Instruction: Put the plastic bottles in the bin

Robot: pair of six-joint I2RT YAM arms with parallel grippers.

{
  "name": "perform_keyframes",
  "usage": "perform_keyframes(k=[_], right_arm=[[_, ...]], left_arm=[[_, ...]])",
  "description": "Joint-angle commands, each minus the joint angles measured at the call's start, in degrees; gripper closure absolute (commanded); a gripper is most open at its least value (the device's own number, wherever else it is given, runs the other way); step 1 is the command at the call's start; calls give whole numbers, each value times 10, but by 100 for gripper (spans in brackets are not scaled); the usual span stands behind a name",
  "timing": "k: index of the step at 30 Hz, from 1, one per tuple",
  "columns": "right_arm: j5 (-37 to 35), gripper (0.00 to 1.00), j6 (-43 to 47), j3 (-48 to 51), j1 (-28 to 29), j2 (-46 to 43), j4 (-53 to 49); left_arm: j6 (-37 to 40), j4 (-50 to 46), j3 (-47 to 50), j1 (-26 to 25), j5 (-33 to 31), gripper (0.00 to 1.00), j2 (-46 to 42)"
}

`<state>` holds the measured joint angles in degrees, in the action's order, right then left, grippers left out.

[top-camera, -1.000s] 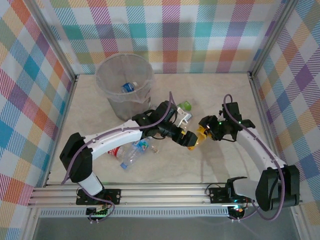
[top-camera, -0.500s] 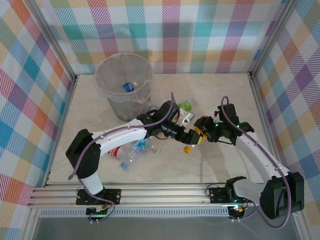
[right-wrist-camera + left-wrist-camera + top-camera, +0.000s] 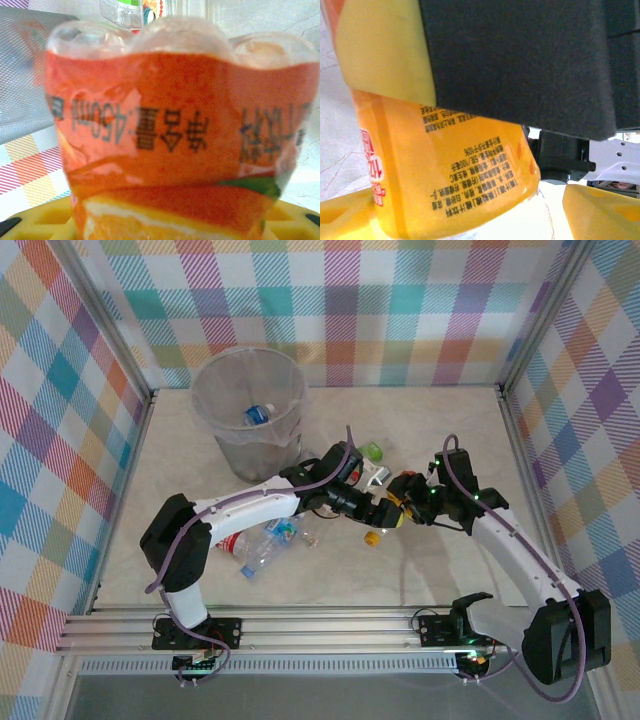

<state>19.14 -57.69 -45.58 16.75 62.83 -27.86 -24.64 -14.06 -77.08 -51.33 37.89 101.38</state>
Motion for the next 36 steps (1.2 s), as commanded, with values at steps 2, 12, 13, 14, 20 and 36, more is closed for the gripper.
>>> perform_keyframes(k=[2,12,13,14,20,36], right_arm=[[8,45,-12,8,4,-12,23],[8,44,-23,21,4,-17,34],[7,44,-23,21,4,-18,33],[7,43,-23,22,5,-18,32],[3,39,-23,23,5,-21,29],[-27,11,-10,18,-4,-48,-7]], left_arm=[[4,-9,-20,1,10,17,9],[11,-14,-25,1,7,33,9],[12,-14,-25,1,6,34,8],[13,-14,-25,1,6,35,8],[20,-35,-27,2,2,38,1],[35,-49,-29,13,-15,40,-11]])
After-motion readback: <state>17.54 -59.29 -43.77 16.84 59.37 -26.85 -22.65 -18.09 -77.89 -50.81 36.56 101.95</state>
